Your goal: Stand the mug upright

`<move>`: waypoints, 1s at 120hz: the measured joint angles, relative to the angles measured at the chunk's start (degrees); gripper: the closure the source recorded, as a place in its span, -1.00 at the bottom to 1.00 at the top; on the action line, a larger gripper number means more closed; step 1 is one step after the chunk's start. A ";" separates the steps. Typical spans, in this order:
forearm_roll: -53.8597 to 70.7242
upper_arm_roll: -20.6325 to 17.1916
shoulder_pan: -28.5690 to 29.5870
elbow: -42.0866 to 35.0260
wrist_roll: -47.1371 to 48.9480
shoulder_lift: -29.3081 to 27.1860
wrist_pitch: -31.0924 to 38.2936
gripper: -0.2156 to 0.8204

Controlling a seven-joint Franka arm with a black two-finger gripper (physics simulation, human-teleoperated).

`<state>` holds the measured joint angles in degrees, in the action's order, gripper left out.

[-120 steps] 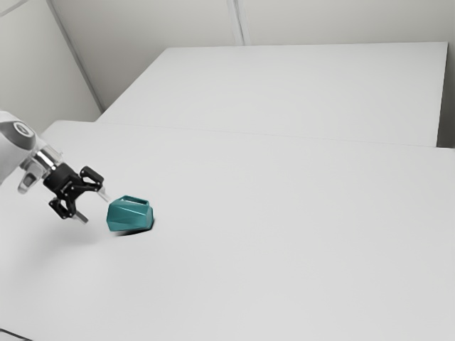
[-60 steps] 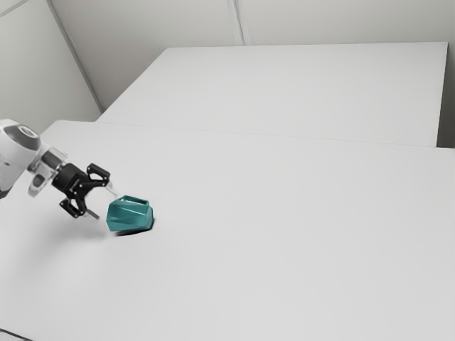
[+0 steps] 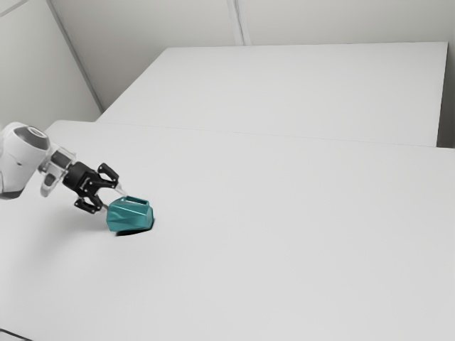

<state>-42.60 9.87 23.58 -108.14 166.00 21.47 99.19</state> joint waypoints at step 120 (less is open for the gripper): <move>-7.82 -1.52 0.33 -1.89 0.00 -0.80 -0.41 0.93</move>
<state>-50.42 8.35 23.91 -110.03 166.00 20.67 98.78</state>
